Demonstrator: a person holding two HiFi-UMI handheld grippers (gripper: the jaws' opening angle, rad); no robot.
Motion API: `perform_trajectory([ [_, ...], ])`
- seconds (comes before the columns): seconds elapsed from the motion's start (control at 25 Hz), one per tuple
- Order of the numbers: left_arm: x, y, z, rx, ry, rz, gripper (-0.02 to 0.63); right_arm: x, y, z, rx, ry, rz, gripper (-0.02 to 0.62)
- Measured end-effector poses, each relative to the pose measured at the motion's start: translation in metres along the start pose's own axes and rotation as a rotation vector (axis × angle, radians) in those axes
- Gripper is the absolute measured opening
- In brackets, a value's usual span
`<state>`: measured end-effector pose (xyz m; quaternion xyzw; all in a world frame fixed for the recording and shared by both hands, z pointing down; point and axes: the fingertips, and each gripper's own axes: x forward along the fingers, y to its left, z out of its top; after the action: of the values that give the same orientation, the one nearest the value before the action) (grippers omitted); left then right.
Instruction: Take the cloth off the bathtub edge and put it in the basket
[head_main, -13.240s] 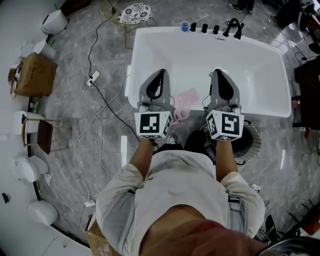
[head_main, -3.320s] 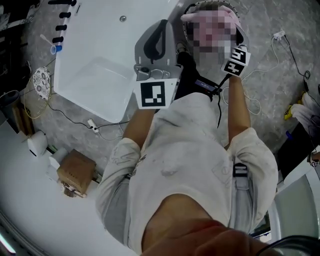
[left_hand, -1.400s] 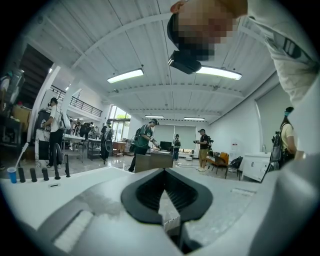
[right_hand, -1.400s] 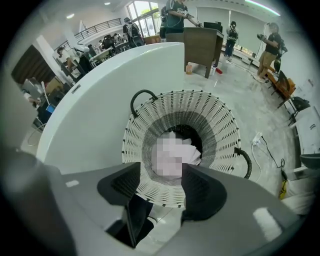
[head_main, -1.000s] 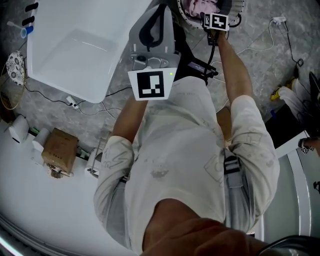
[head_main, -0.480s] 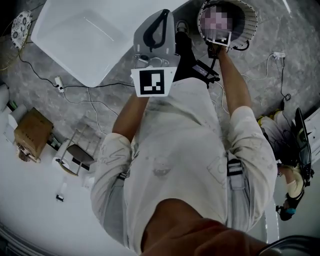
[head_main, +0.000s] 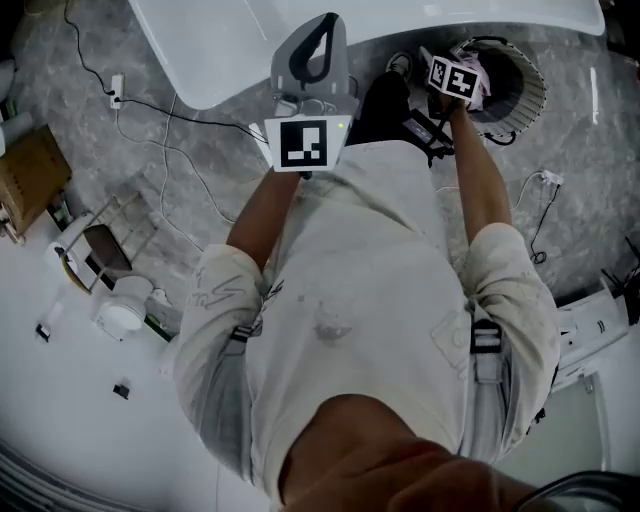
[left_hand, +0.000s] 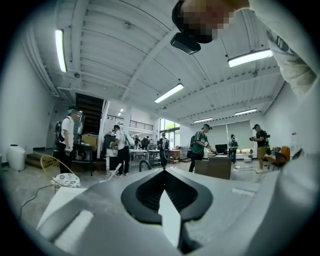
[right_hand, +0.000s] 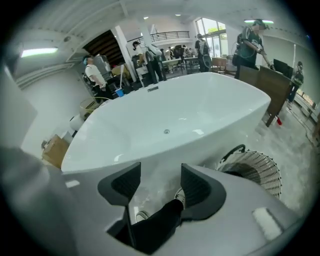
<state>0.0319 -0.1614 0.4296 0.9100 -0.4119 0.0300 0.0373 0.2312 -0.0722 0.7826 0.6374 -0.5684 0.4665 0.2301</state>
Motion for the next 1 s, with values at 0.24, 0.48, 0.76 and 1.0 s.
perform_trajectory([
  [0.24,-0.048,0.051,0.001,-0.016,-0.017,0.145,0.002,-0.005,0.077,0.033,-0.158,-0.071,0.099,0.258],
  [0.48,-0.089,0.081,-0.002,-0.024,-0.018,0.229,0.002,-0.030,0.139,0.064,-0.253,-0.182,0.193,0.258],
  [0.76,-0.129,0.114,0.008,-0.047,-0.070,0.325,0.002,-0.091,0.187,0.112,-0.281,-0.371,0.251,0.258],
  [1.0,-0.144,0.129,0.022,-0.035,-0.098,0.372,0.002,-0.147,0.213,0.148,-0.275,-0.510,0.301,0.258],
])
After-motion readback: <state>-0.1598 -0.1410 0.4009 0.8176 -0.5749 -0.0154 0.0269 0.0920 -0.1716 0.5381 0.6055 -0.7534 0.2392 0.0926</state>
